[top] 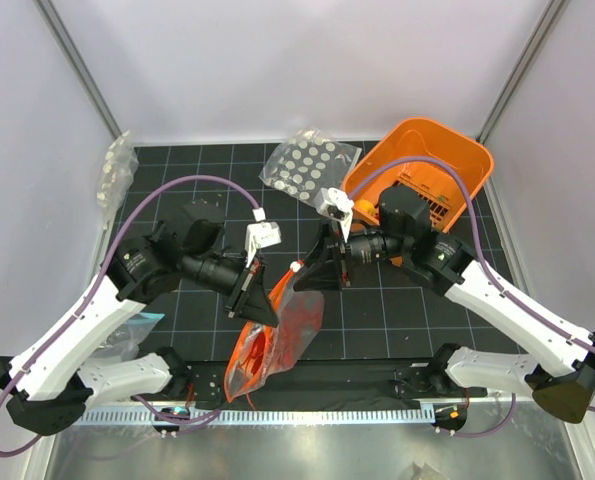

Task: Place the food in the zip-top bag and seal the zipper
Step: Zip the zipper food storage bag at the center of the board.

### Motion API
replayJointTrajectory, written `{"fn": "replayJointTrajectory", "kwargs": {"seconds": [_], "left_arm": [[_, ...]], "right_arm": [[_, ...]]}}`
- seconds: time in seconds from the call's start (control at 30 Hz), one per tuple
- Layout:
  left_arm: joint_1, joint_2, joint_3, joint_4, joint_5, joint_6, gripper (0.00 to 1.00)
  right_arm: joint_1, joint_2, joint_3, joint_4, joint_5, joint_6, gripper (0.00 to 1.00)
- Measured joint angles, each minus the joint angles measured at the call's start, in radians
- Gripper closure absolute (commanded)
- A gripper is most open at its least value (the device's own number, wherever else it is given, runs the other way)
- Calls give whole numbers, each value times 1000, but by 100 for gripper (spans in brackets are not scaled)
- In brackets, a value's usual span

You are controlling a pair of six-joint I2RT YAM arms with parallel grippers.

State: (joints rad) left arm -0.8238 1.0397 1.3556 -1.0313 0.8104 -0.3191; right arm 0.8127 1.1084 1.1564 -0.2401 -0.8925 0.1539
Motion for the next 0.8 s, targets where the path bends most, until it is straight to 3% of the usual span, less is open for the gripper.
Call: {"fn": "replayJointTrajectory", "kwargs": {"seconds": [0.07,0.13,0.2,0.23,0.27,0.33,0.4,0.53,0.8], "left_arm": [[0,1,2,0,0,7,100],[0,1,3,0,0,13,100],[0,1,4,-1,-2,14,98],[0,1,4,-1,-4,14,78],[0,2,4,0,-10,15,67],[0,9,13,-1,-17,14,51],[0,23,29,0,-28,11,45],[0,59,84,6,-68,10,41],[0,143,249,15,-257,13,46]], "right_arm": [[0,-1,-2,1,-1,-6,85],[0,-1,-2,1,0,-8,99],[0,-2,-2,1,0,-4,99],[0,-3,-2,1,1,-3,99],[0,-4,-2,1,3,-3,99],[0,-5,-2,-3,5,-3,99],[2,-4,-2,-16,8,-2,99],[3,-4,2,-47,12,-5,99],[3,-2,39,-106,35,-13,99]]}}
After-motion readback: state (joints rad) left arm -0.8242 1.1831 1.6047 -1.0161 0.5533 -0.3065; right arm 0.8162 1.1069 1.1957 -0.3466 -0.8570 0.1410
